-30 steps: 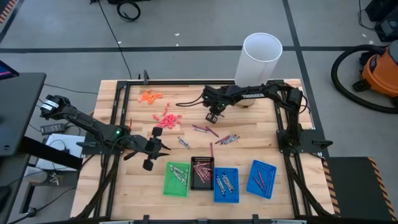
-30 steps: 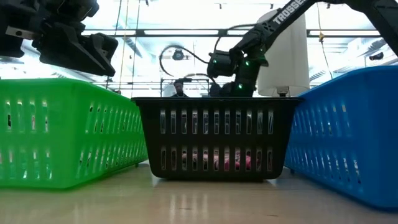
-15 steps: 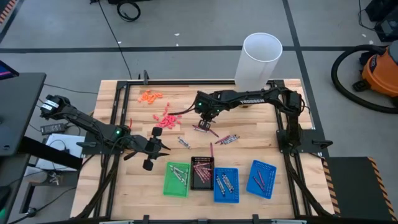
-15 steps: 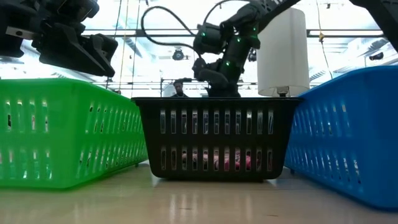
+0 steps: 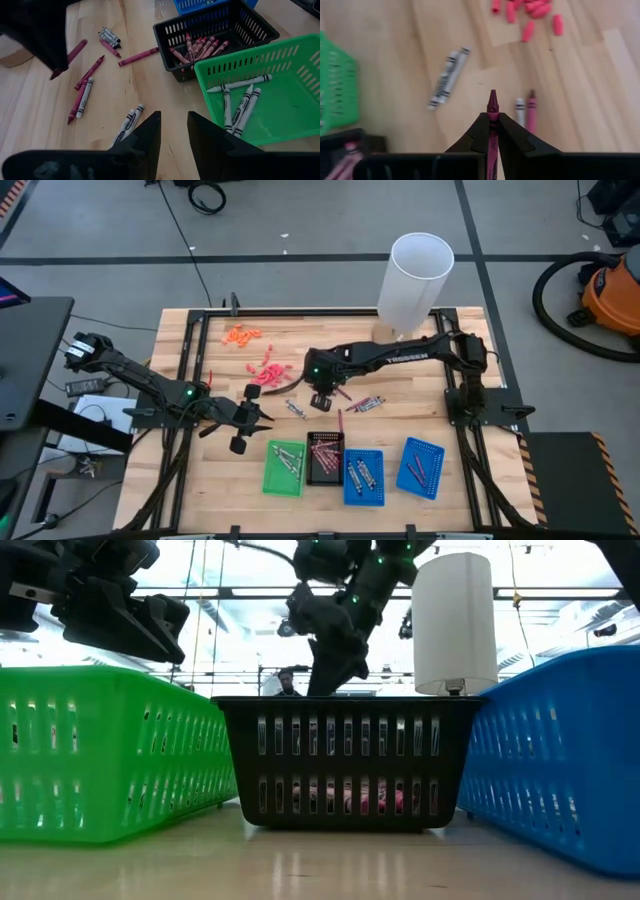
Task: Sort crayons
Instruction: Put the red crayon into the right blue bin
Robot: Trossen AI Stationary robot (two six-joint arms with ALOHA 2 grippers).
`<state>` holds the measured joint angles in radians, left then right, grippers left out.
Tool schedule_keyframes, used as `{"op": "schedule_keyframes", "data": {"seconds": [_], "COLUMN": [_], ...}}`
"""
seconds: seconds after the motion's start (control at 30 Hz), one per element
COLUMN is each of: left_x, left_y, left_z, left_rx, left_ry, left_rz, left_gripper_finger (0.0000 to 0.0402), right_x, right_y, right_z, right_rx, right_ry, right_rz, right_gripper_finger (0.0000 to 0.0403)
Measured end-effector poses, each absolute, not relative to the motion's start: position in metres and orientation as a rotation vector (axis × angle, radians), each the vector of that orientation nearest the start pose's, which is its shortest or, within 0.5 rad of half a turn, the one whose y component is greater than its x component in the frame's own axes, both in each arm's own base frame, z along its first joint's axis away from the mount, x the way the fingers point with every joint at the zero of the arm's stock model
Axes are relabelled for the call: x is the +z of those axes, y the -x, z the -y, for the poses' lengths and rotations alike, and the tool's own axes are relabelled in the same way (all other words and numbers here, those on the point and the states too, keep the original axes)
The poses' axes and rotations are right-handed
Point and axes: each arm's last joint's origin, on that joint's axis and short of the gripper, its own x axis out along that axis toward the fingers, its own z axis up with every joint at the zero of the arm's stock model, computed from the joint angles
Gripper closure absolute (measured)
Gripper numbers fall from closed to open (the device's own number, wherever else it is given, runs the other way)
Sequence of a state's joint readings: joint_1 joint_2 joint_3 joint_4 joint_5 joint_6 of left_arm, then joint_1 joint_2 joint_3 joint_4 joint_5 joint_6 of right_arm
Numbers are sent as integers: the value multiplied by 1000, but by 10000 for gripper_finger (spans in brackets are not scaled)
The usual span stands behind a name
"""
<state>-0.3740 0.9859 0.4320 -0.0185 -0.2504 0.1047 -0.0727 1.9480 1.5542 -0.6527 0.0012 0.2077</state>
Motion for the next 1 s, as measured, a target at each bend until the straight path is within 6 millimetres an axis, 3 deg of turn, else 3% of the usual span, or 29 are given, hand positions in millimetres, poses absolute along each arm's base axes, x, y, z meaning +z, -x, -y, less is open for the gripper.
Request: {"op": "schedule_keyframes", "data": {"seconds": [0.63, 1.0], "left_x": [194, 194], "left_y": [-184, -184], "left_z": [64, 64], "left_rx": [-147, -146], "left_ry": [-288, -288], "left_rz": [-538, -538], "left_gripper_finger": [297, 297], "right_x": [236, 238], "right_y": [-419, -412], "right_z": [-53, -104], "right_rx": [-47, -31], "right_ry": [-299, -215], "right_rz": [-970, -934], "right_gripper_finger": [370, 370]}}
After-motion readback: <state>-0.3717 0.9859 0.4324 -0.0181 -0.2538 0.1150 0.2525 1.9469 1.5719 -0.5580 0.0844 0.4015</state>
